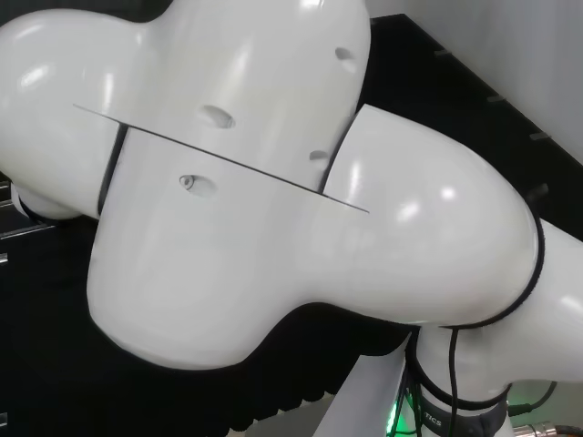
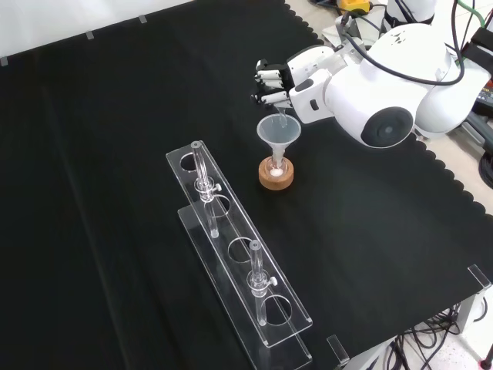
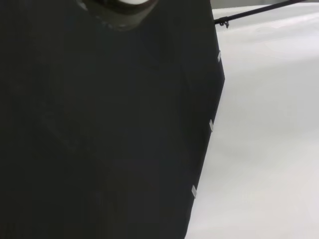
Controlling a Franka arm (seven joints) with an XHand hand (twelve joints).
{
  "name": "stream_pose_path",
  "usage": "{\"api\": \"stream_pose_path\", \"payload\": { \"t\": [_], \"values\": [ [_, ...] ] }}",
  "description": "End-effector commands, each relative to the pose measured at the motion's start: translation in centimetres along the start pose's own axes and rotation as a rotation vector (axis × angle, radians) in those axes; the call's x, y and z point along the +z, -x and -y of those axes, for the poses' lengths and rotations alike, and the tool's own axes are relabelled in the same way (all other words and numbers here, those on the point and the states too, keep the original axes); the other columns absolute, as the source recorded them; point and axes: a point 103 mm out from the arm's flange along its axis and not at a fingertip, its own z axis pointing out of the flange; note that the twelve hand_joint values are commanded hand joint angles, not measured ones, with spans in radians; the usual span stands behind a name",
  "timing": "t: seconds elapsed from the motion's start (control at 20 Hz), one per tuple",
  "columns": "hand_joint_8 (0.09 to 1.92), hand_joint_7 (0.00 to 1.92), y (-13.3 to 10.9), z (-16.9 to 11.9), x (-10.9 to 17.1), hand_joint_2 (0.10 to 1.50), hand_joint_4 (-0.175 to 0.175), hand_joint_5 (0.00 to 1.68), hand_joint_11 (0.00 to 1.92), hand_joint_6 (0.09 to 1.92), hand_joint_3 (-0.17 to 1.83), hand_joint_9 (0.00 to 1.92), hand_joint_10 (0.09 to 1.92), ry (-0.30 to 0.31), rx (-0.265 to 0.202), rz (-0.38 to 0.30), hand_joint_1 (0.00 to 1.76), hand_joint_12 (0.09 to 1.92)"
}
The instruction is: Pour all the NaCl from the weighing funnel into the round-bottom flask.
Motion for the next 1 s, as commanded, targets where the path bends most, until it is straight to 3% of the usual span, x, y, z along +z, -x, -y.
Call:
{"api": "stream_pose_path", "payload": {
  "t": [0.05, 0.4, 0.8, 1.0],
  "values": [
    [0.67, 0.53, 0.24, -0.01, -0.05, 1.02, 0.175, 1.47, 0.85, 0.16, -0.17, 0.98, 0.17, -0.009, 0.011, -0.007, 1.14, 0.95],
    [0.67, 0.53, 0.35, -0.21, 0.31, 1.02, 0.175, 1.47, 0.84, 0.16, -0.17, 0.98, 0.17, -0.013, 0.017, -0.046, 1.14, 0.96],
    [0.67, 0.53, 0.47, -0.33, 0.87, 1.02, 0.175, 1.47, 0.84, 0.16, -0.17, 0.98, 0.18, 0.017, 0.007, -0.14, 1.14, 0.96],
    [0.67, 0.53, 0.9, -0.35, 0.76, 1.02, 0.175, 1.47, 0.84, 0.16, -0.17, 0.98, 0.18, 0.03, 0.003, -0.221, 1.14, 0.96]
  ]
}}
